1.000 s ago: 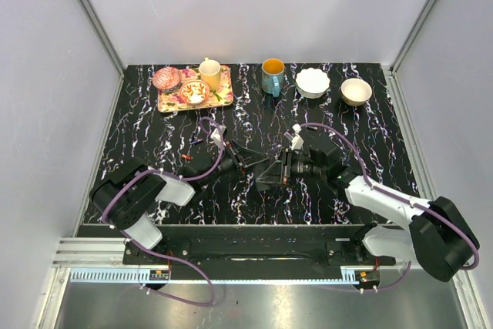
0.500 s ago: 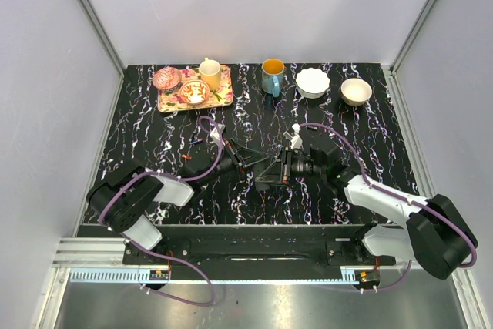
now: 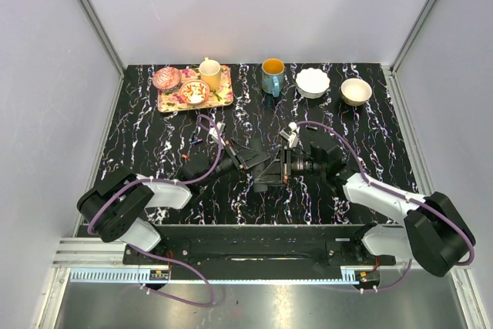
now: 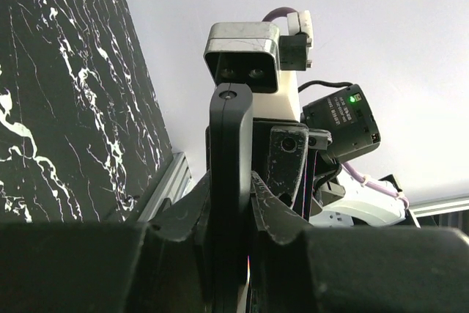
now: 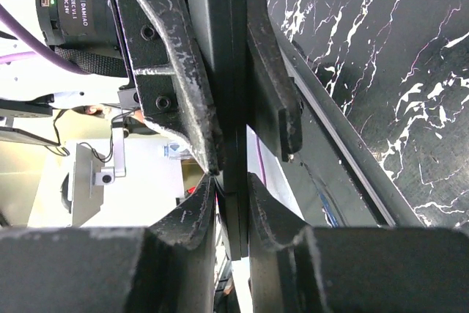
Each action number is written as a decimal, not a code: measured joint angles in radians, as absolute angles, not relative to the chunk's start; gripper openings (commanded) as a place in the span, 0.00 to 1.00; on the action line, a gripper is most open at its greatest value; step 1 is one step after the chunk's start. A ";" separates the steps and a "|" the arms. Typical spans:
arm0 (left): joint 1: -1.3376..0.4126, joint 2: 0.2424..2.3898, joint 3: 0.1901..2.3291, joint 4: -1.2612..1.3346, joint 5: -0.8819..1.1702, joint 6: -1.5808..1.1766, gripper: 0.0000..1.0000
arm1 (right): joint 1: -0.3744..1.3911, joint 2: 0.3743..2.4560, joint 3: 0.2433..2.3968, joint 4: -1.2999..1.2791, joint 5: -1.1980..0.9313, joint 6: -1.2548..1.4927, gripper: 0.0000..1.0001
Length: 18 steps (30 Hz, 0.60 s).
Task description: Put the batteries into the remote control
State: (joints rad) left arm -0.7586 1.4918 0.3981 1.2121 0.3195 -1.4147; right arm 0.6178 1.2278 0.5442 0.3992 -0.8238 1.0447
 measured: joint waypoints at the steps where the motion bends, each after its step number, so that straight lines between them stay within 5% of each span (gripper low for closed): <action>1: -0.760 1.492 0.398 1.213 0.314 -1.414 0.00 | 0.616 1.230 0.546 0.399 -0.830 1.045 0.00; 18: -0.787 1.492 0.398 1.214 0.231 -1.415 0.00 | 0.576 1.238 0.551 0.399 -0.860 1.077 0.04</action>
State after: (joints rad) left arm -0.7868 1.4918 0.3977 1.2140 0.2314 -1.4151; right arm 0.5758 1.2385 0.5514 0.3988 -0.8597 1.0775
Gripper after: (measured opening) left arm 0.212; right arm 0.240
